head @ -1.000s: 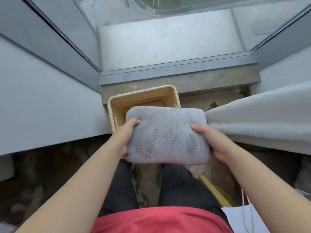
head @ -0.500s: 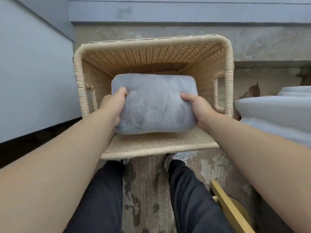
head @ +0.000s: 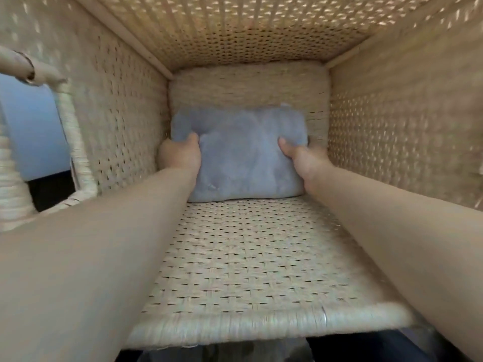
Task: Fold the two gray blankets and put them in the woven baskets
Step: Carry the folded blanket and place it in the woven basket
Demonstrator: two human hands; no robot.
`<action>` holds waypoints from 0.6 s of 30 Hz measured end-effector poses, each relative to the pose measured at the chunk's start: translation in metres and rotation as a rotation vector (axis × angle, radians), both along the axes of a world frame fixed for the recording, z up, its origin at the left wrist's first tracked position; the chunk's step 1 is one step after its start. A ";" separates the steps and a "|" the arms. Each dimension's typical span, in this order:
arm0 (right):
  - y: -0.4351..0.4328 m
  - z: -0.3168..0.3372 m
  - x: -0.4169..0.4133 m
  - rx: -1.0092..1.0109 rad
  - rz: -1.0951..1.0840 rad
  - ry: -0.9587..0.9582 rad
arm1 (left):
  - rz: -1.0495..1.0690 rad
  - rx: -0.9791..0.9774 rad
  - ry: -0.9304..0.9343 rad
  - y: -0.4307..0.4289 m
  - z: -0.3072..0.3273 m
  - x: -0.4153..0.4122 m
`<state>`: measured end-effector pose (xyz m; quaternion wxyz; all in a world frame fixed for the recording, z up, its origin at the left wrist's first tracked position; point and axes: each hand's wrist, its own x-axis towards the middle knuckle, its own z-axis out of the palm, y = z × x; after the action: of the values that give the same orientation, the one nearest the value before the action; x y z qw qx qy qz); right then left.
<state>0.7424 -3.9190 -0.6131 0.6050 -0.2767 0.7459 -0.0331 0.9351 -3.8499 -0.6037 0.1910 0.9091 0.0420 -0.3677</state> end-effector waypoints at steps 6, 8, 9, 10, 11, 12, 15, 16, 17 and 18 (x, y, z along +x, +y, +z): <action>0.000 0.012 -0.002 -0.061 0.089 -0.073 | -0.043 -0.057 -0.048 0.010 0.019 -0.002; -0.004 0.012 0.001 -0.006 0.181 -0.034 | -0.200 0.054 -0.037 0.007 0.023 -0.001; -0.007 0.012 0.003 0.025 0.215 -0.002 | -0.259 0.085 -0.043 0.001 0.025 0.000; -0.011 0.013 0.005 0.055 0.231 0.022 | -0.317 0.099 -0.062 -0.005 0.029 0.001; -0.014 0.015 0.007 0.078 0.233 0.033 | -0.393 0.092 -0.103 -0.011 0.034 0.002; -0.016 0.018 0.009 0.087 0.233 0.041 | -0.496 0.064 -0.161 -0.016 0.040 0.003; -0.019 0.030 0.011 -0.008 0.333 0.135 | -0.824 -0.097 -0.271 -0.027 0.059 0.001; -0.019 0.036 0.012 -0.099 0.434 0.192 | -0.926 -0.127 -0.259 -0.030 0.063 0.001; -0.019 0.043 0.011 -0.216 0.563 0.233 | -1.041 -0.117 -0.233 -0.031 0.065 0.002; -0.019 0.050 0.011 -0.339 0.711 0.247 | -1.157 -0.070 -0.195 -0.031 0.066 0.003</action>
<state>0.7539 -3.9384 -0.5629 0.4306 -0.6149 0.6546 0.0890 0.9376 -3.8810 -0.5378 -0.0078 0.8068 -0.4912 -0.3282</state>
